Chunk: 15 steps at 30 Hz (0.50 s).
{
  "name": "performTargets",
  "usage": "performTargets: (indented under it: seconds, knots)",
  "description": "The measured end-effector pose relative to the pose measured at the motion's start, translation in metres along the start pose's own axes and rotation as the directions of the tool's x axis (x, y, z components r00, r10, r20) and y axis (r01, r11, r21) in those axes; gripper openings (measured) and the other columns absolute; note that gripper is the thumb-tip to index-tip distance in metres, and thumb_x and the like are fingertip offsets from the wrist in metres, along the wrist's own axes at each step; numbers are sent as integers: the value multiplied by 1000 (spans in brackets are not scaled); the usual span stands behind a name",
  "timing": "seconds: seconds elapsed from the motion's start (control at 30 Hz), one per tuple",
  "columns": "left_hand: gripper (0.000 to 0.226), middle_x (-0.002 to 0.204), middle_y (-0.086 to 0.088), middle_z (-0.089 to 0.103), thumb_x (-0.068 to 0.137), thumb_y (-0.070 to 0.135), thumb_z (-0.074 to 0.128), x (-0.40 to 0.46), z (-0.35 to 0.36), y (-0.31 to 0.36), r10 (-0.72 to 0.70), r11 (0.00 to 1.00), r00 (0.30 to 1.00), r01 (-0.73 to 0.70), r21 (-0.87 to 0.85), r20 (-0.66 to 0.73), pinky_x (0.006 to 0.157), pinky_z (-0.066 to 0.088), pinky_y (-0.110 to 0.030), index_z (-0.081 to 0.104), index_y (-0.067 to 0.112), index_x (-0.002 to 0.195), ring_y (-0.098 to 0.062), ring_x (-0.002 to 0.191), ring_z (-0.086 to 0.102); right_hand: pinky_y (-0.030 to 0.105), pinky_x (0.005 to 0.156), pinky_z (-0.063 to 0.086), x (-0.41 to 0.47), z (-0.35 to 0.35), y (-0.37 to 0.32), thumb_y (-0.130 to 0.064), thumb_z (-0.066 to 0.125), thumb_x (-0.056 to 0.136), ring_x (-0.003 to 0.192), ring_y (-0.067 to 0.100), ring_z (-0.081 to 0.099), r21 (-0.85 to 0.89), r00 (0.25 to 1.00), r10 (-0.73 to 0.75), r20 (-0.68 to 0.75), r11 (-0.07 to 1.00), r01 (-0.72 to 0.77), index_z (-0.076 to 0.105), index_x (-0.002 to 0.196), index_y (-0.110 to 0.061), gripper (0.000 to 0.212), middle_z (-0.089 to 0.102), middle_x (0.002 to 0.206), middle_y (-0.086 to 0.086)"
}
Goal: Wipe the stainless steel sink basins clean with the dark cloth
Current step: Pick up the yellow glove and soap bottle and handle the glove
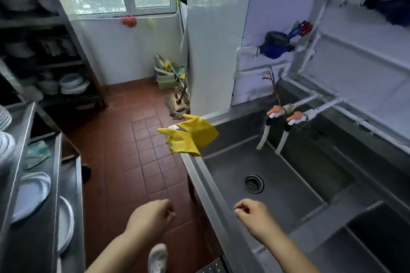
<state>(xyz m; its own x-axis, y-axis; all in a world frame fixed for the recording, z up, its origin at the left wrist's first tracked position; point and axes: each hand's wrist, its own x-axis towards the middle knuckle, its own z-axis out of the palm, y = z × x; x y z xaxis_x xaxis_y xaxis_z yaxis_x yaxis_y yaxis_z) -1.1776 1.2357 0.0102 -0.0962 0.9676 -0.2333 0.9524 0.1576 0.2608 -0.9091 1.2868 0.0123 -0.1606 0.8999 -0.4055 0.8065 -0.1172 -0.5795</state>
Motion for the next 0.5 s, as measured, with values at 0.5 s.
performTargets:
  seconds: [0.5]
  knots:
    - [35, 124, 2, 57, 88, 28, 50, 314, -55, -94, 187, 979, 982, -183, -93, 37, 81, 46, -33, 56, 25, 122, -21, 113, 53, 22, 72, 44, 178, 35, -120, -28, 55, 89, 85, 8, 59, 73, 955, 295, -9, 953, -294, 67, 99, -28, 15, 64, 92, -10]
